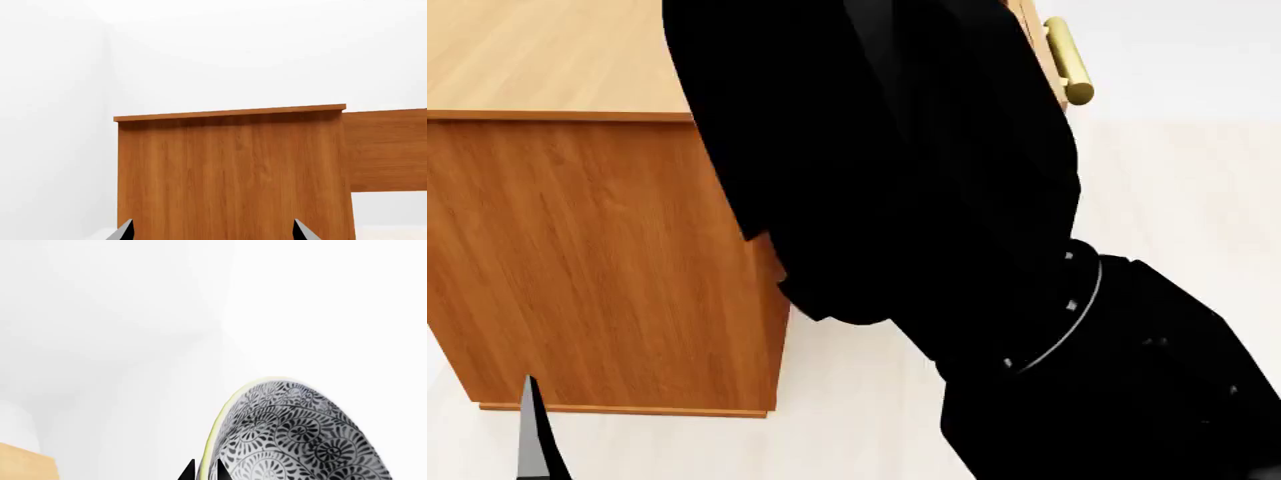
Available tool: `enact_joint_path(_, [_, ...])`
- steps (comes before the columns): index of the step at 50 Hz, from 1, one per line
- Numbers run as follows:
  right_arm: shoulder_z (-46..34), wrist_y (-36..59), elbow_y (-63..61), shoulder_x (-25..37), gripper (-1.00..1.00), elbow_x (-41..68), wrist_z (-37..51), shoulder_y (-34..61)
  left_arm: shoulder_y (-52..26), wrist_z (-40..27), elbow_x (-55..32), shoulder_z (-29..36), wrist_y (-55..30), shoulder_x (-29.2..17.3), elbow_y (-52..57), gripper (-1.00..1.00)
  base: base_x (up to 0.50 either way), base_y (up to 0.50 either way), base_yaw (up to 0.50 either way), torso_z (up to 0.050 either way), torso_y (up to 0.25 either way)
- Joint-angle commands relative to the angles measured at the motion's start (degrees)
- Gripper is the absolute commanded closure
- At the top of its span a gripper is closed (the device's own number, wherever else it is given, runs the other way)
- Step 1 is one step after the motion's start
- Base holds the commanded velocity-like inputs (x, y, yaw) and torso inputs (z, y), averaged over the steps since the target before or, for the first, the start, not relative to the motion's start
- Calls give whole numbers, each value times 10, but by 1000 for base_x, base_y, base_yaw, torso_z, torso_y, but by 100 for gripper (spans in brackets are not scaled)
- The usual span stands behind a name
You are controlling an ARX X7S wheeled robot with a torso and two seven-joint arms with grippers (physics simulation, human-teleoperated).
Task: Put the bowl on top of the cabinet.
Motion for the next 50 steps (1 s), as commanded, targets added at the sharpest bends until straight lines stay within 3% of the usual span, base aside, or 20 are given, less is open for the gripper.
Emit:
enact_joint_path(1, [-48,32,-44,-35,100,-19,-24,-10,2,4,-10,-6,9,-1,2,-100,0,0,0,0,0])
enact_joint_path(10, [-87,41,0,-53,100,65,64,15,6,5,-14,-3,11,-3,7,-100,0,0,0,0,1])
enact_joint_path(13, [-117,-11,77,-55,100,116,120,55,8,5,-15,-1,13,-4,7,-100,0,0,0,0,0])
enact_joint_path(16, [-200,-81,182,-55,100,215,195,112,9,5,-14,0,13,-5,9,-100,0,0,0,0,0])
enact_joint_path(20, [-385,-194,300,-55,100,391,284,198,8,5,-19,-1,12,-6,9,-100,0,0,0,0,0])
enact_joint_path(23, [-457,-201,326,-55,100,487,295,223,9,5,-23,-1,10,-7,11,-100,0,0,0,0,0])
enact_joint_path(25, [-468,-161,327,-55,100,534,267,222,10,5,-27,-3,7,-9,17,-100,0,0,0,0,0])
enact_joint_path(30, [-469,-170,356,-55,100,520,261,222,11,4,-29,-1,8,-9,18,-100,0,0,0,0,0])
enact_joint_path(42, [-467,-199,401,-55,100,488,321,219,17,3,-38,1,2,-12,32,-100,0,0,0,0,1])
enact_joint_path(50, [-468,-219,367,-55,100,502,350,228,19,9,-49,6,1,-16,42,-100,0,0,0,0,1])
